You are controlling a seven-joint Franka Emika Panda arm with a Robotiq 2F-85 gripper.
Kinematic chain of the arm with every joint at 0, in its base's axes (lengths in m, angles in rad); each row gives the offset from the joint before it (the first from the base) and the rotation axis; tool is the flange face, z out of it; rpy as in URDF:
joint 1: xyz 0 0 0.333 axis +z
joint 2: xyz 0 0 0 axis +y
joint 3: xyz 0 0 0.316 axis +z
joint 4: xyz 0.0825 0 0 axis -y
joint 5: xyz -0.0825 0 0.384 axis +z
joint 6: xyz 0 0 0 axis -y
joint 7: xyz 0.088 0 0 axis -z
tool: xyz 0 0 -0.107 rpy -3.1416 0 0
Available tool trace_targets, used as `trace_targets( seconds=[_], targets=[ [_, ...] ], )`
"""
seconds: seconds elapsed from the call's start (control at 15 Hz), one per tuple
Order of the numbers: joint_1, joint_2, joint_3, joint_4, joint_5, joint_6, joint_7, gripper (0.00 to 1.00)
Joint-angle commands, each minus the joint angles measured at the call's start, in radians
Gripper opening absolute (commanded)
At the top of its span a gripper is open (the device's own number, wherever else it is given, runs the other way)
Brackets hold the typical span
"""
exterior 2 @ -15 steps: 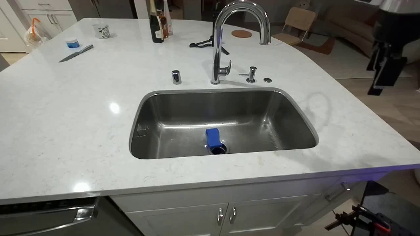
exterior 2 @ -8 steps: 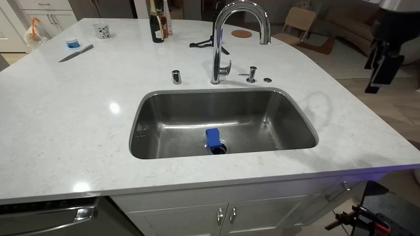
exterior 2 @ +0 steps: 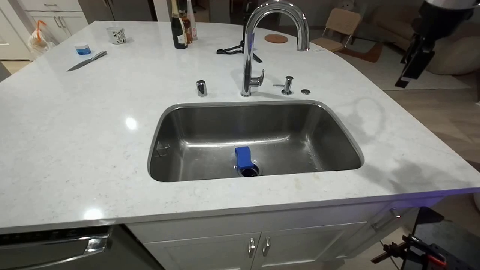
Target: Pull the faucet head
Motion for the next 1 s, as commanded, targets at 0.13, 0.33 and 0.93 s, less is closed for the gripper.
trace_targets(
  seconds=[0.13, 0.33, 0.93],
  targets=[
    [-0.061, 0.182, -0.099, 0.147, 0.067, 0.194, -0.171, 1.0],
    [-0.095, 0.309, -0.137, 0.253, 0.266, 0.268, -0.278, 1.0],
    [-0.265, 0.584, -0.03, 0.558, 0.624, 0.26, -0.585, 1.0]
  ],
)
